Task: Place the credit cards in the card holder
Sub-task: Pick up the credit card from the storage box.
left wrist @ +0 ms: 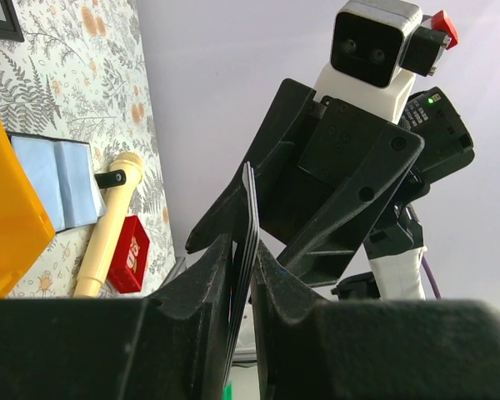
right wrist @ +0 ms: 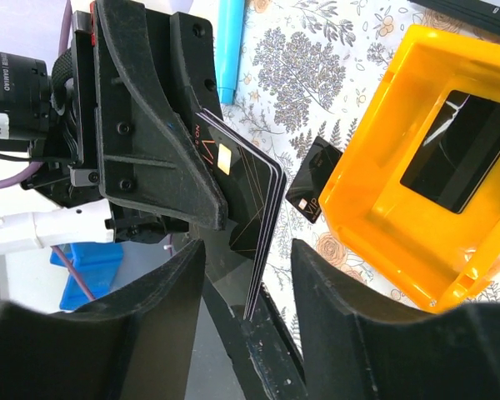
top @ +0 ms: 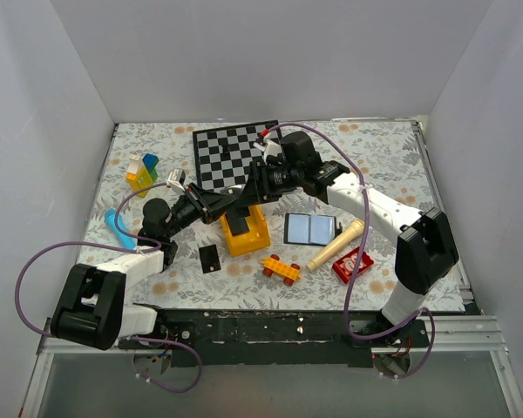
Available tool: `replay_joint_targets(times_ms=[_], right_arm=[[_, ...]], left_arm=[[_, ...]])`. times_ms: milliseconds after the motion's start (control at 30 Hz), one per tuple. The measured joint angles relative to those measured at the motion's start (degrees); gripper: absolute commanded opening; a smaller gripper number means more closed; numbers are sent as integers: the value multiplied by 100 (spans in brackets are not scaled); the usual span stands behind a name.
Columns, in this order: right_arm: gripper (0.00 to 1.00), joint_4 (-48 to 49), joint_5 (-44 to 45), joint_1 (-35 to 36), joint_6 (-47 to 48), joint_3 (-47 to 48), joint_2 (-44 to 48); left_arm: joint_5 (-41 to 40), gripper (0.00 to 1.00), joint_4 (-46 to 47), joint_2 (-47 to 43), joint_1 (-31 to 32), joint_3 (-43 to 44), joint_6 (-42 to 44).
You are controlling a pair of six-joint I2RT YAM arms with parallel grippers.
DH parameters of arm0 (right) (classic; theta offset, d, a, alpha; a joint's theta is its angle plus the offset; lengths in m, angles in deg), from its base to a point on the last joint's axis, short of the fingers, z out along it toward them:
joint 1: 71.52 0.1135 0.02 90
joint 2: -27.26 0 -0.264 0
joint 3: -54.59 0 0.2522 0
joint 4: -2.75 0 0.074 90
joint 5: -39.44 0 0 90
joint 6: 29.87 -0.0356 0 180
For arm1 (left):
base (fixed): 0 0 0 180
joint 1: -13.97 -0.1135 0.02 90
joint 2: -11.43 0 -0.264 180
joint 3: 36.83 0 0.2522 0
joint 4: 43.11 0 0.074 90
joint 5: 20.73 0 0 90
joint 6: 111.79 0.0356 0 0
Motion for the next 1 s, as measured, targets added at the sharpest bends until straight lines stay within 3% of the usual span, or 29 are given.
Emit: replay_joint_targets(times_ms=[267,667,1000], right_arm=[[33,28,-63,0,-81,4,-68],[32,96,-55,4,-83,7,-68],[38,90,31,22,-59,4,-68]], left_arm=[[-2,15,76,0,0,-55,-61],[-2,15,87,0,0,-61,-79],[-2,15,120,7,0,-61,-83]])
